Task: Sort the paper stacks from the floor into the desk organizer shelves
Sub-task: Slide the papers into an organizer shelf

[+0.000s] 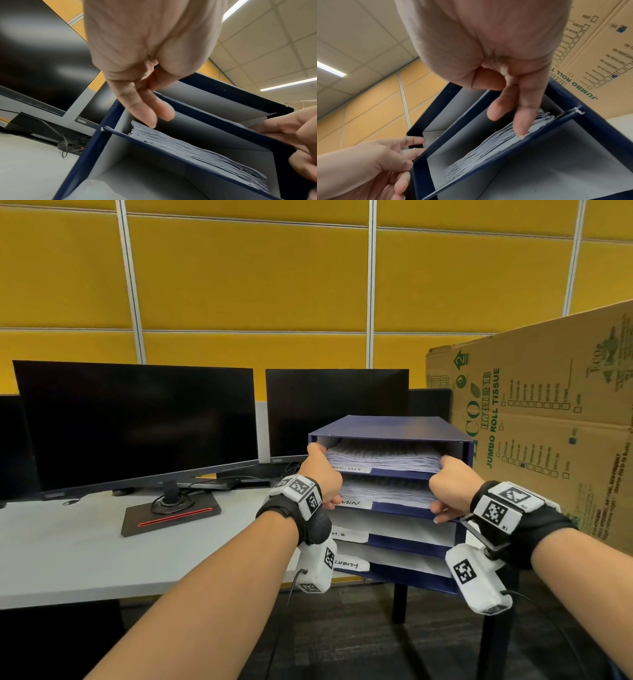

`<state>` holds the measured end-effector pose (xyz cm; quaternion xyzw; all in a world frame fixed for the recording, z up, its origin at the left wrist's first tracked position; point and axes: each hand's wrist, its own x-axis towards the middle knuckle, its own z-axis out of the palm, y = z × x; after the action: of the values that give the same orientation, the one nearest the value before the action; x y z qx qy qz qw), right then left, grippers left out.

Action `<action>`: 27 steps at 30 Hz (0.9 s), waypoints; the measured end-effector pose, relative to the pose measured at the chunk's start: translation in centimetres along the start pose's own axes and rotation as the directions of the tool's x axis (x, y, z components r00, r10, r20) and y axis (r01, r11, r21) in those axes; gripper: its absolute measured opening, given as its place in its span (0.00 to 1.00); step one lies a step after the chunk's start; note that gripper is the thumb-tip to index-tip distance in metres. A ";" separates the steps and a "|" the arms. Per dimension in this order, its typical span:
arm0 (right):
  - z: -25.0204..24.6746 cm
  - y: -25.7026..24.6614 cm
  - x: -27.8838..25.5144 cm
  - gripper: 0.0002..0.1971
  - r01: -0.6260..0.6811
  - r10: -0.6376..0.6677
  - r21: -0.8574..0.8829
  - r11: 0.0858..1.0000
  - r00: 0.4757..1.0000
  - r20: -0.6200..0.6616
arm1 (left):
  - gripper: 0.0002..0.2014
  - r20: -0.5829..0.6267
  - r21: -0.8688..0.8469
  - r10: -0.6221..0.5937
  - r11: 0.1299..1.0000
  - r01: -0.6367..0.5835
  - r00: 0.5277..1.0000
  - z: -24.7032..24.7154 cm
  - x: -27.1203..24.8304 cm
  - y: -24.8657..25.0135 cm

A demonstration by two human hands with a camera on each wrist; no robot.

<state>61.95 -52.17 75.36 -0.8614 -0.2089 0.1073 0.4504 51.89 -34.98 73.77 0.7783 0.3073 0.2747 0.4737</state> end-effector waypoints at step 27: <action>-0.1 -0.5 -4.5 0.24 0.086 -0.085 -0.009 0.996 0.995 0.050 | 0.23 0.141 0.235 0.052 0.968 -0.084 0.989 -5.5 -6.8 0.4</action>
<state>57.86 -54.04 75.77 -0.8513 -0.2573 0.1081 0.4443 43.52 -36.97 75.42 0.8567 0.2787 0.1987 0.3860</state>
